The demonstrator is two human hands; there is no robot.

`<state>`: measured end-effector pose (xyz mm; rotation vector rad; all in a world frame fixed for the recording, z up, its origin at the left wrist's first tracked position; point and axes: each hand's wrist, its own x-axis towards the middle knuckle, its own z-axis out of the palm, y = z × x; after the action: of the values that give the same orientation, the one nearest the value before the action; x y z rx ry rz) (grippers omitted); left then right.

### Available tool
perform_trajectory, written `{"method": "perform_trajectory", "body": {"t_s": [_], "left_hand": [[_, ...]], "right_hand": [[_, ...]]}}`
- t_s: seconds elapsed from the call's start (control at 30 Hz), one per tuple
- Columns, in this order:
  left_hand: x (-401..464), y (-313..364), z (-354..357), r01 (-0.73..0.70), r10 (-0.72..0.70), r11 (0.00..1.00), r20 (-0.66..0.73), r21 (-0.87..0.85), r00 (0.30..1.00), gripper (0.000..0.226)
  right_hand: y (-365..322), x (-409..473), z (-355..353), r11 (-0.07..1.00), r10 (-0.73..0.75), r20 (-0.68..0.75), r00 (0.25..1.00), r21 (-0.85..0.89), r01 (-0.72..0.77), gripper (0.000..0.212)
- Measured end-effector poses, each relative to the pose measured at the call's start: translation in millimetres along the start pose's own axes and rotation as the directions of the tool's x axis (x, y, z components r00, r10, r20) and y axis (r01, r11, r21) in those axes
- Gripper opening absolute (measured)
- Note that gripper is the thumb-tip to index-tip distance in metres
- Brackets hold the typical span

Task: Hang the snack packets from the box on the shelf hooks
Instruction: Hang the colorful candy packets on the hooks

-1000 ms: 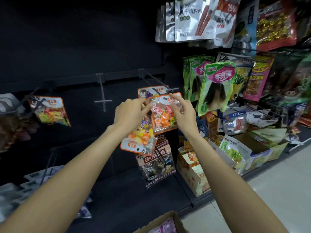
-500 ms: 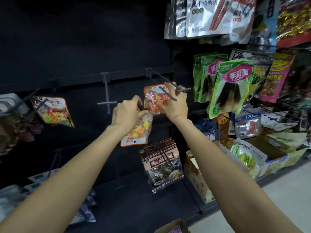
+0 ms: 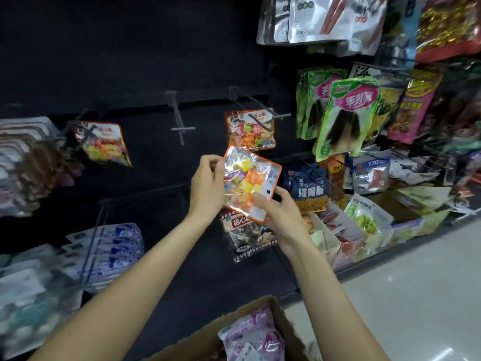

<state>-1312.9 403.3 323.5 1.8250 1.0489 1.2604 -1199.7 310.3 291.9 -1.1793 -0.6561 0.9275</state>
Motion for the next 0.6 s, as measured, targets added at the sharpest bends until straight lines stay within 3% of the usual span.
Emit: {"method": "perform_trajectory", "body": {"t_s": [0.07,0.13,0.2,0.23,0.3,0.33,0.37,0.4,0.47,0.53,0.6], "left_hand": [[-13,-2,-3,0.04,-0.038,0.999,0.041,-0.036,0.998,0.013],[-22,-7,-15,-0.051,0.047,0.996,0.055,0.077,0.997,0.039],[-27,-9,-31,-0.243,0.23,0.949,0.086,0.201,0.969,0.063],[-28,-6,-38,-0.338,0.318,0.914,0.121,0.225,0.94,0.067],[-26,1,-52,-0.456,0.403,0.853,0.236,0.255,0.884,0.058],[-24,4,-57,-0.49,0.411,0.823,0.294,0.287,0.863,0.046],[-22,5,-62,-0.506,0.404,0.801,0.336,0.319,0.851,0.032],[-20,5,-66,-0.505,0.393,0.799,0.352,0.327,0.849,0.021],[-16,6,-74,-0.452,0.367,0.854,0.317,0.258,0.874,0.011],[-13,11,-83,-0.353,0.313,0.93,0.281,0.104,0.907,0.005],[-10,16,-92,-0.256,0.26,0.965,0.257,-0.049,0.931,0.012]], "right_hand": [[-2,-5,1,0.993,-0.111,-0.073,0.991,-0.057,0.107,0.036],[-6,-8,-3,0.895,-0.315,-0.063,0.947,-0.352,0.275,0.028],[-13,-11,-5,0.62,-0.485,0.079,0.871,-0.671,0.406,0.023],[-19,-13,-4,0.468,-0.53,0.182,0.828,-0.752,0.465,0.022],[-31,-16,0,0.23,-0.522,0.38,0.764,-0.799,0.555,0.022],[-38,-17,3,0.165,-0.493,0.441,0.75,-0.799,0.579,0.022],[-44,-17,6,0.152,-0.475,0.465,0.747,-0.793,0.59,0.022],[-50,-18,8,0.204,-0.473,0.45,0.758,-0.78,0.591,0.022],[-59,-20,13,0.468,-0.499,0.325,0.803,-0.679,0.566,0.028],[-61,-21,21,0.692,-0.515,0.213,0.83,-0.468,0.549,0.036],[-57,-20,36,0.74,-0.551,0.158,0.819,-0.361,0.567,0.034]]}}
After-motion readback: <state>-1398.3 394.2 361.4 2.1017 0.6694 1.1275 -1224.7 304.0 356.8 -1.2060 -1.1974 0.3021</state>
